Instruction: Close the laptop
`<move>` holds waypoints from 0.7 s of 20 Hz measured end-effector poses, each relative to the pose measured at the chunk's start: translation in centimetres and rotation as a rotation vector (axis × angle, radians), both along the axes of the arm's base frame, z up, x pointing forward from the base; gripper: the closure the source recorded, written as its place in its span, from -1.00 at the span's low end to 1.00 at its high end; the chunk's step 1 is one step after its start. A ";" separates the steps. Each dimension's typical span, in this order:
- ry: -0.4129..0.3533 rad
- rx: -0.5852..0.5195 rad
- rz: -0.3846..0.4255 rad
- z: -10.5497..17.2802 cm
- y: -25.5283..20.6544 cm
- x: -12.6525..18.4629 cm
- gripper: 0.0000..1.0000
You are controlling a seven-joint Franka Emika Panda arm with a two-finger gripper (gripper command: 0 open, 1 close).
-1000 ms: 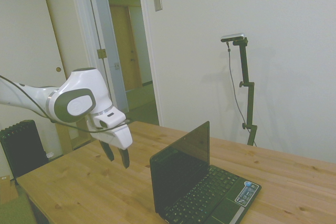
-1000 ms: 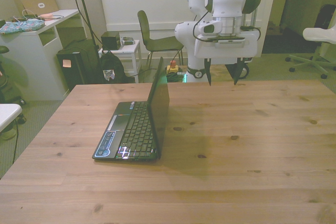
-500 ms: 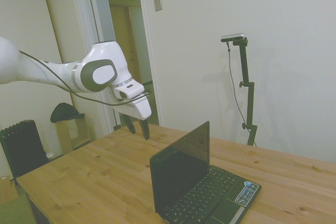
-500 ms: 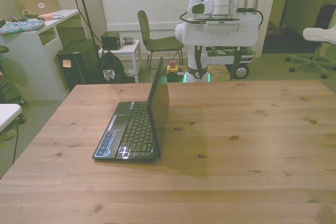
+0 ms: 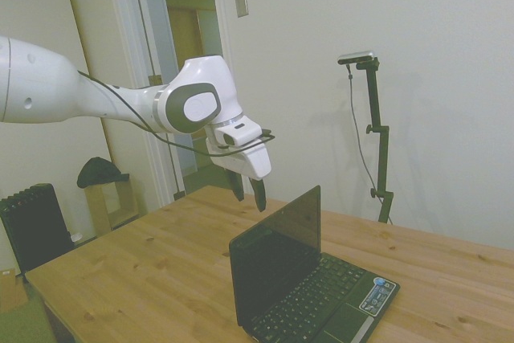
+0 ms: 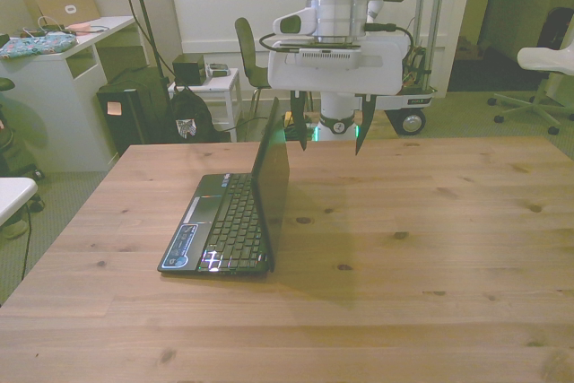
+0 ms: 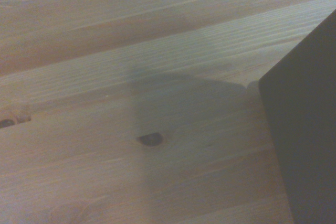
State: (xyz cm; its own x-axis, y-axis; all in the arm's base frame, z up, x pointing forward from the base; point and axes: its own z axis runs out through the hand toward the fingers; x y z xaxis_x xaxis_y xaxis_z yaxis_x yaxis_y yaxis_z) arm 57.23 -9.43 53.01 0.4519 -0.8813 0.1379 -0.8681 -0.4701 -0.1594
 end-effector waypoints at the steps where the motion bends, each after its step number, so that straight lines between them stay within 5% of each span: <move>1: 0.006 0.003 -0.004 -0.2 -0.3 0.3 1.00; 14: 0.015 0.030 -0.014 -0.3 -1.0 1.2 1.00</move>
State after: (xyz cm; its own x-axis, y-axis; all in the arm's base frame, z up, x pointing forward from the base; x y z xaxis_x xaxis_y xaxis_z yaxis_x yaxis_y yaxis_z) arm 58.41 -10.42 52.70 0.4414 -0.8913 0.1043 -0.8769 -0.4530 -0.1605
